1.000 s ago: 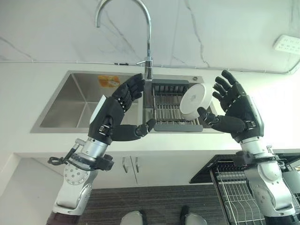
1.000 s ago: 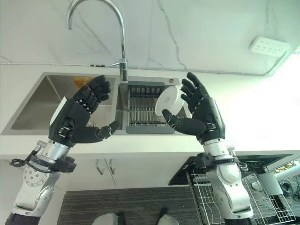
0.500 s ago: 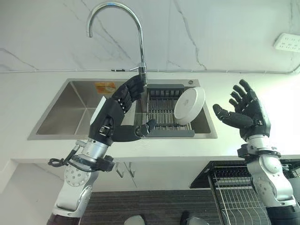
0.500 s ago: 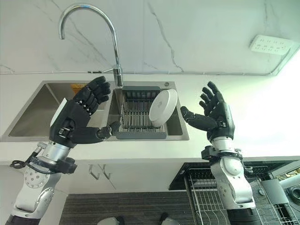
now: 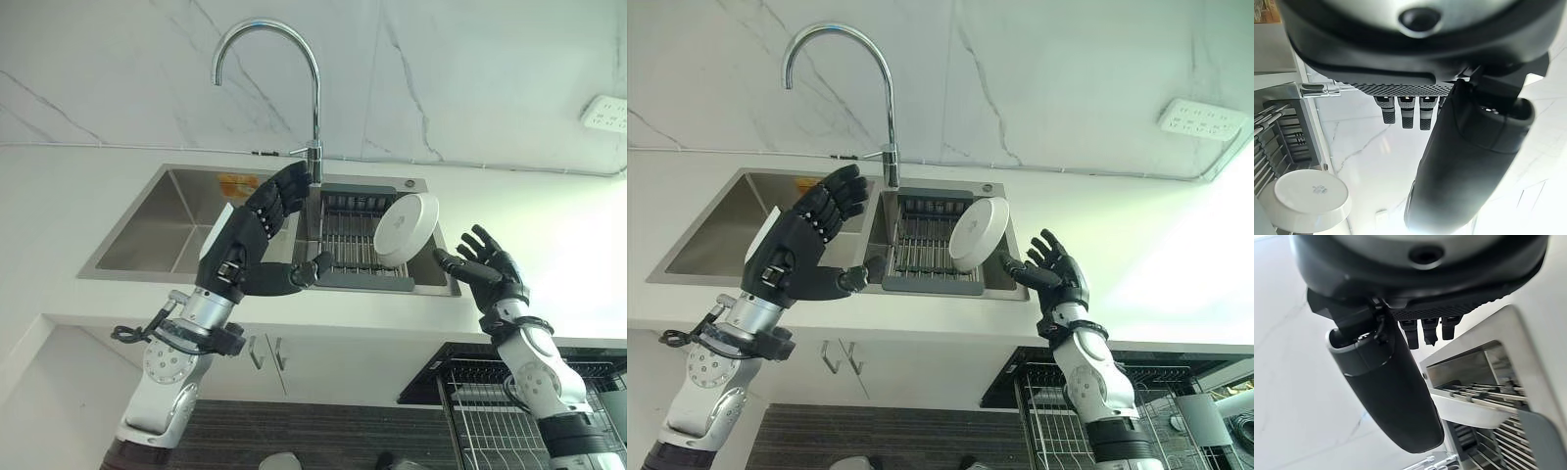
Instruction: Place the dishes in the dishwasher.
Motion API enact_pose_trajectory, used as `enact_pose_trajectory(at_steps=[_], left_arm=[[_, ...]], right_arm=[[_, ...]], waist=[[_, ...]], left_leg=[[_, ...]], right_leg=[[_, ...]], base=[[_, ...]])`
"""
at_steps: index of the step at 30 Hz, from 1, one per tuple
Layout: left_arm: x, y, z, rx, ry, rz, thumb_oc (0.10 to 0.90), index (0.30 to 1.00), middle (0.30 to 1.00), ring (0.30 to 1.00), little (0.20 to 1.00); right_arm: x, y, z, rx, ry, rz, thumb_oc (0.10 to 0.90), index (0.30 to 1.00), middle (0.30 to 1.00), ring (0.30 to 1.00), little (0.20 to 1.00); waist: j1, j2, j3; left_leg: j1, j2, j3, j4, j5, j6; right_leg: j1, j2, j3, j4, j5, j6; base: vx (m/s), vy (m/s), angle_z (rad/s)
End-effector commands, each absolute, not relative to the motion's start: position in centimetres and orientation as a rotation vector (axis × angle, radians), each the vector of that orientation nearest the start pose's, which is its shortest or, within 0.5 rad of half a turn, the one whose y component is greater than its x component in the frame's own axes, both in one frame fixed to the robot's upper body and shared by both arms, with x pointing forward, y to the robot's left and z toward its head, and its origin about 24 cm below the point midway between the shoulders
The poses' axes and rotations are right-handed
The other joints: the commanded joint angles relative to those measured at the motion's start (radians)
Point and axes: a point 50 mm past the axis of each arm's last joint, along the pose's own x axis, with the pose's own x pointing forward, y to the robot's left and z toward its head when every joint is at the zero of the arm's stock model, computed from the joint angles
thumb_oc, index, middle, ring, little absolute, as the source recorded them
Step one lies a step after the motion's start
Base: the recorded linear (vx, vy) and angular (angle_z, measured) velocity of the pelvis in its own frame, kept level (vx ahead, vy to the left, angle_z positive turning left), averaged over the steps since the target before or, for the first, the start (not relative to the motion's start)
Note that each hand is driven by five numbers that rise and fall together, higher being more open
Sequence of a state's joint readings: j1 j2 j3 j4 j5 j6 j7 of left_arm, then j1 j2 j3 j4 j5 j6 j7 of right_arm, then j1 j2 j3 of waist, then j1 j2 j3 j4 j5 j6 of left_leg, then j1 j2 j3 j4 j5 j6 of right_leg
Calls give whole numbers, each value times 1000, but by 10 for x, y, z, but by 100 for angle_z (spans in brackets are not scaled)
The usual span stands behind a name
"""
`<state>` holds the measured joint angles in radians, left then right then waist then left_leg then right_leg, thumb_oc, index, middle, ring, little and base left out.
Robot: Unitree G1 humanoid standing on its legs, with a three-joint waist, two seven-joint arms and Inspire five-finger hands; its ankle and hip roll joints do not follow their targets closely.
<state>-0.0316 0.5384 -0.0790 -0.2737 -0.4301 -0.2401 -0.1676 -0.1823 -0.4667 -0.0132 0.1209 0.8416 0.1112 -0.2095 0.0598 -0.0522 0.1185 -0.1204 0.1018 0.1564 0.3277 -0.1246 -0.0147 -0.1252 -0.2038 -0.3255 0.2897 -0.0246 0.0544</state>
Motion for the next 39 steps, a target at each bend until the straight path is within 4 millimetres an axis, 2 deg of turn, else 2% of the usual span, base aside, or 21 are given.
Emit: enact_pose_trajectory(at_steps=[1,10,27,39], left_arm=[[243,174,185,83,-689,-455,800,900,900,900,900],[247,172,187,84,-681,-464,800,900,900,900,900],[250,171,191,86,-685,-454,800,900,900,900,900],[252,170,191,87,-677,-459,800,900,900,900,900]], right_arm=[[310,-247,137,410,-185,-157,800,900,900,900,900],[320,-243,131,431,-120,-109,800,900,900,900,900],[334,-244,157,362,-162,-108,800,900,900,900,900],[338,-245,148,403,-109,-119,800,900,900,900,900]], waist=[[6,14,-45],[15,16,-49],[35,18,-53],[39,20,-55]], left_leg=[[91,-9,-11,-28,-166,-10],[90,-7,-12,-28,-161,-14],[77,-9,-25,-28,-151,-21],[76,-10,-26,-28,-150,-21]], right_leg=[[49,5,-3,10,-134,75],[62,8,-6,10,-142,73],[72,7,-15,10,-155,67],[75,7,-14,10,-157,67]], base=[[0,0,0],[-2,0,1],[-9,7,2],[-3,1,1]])
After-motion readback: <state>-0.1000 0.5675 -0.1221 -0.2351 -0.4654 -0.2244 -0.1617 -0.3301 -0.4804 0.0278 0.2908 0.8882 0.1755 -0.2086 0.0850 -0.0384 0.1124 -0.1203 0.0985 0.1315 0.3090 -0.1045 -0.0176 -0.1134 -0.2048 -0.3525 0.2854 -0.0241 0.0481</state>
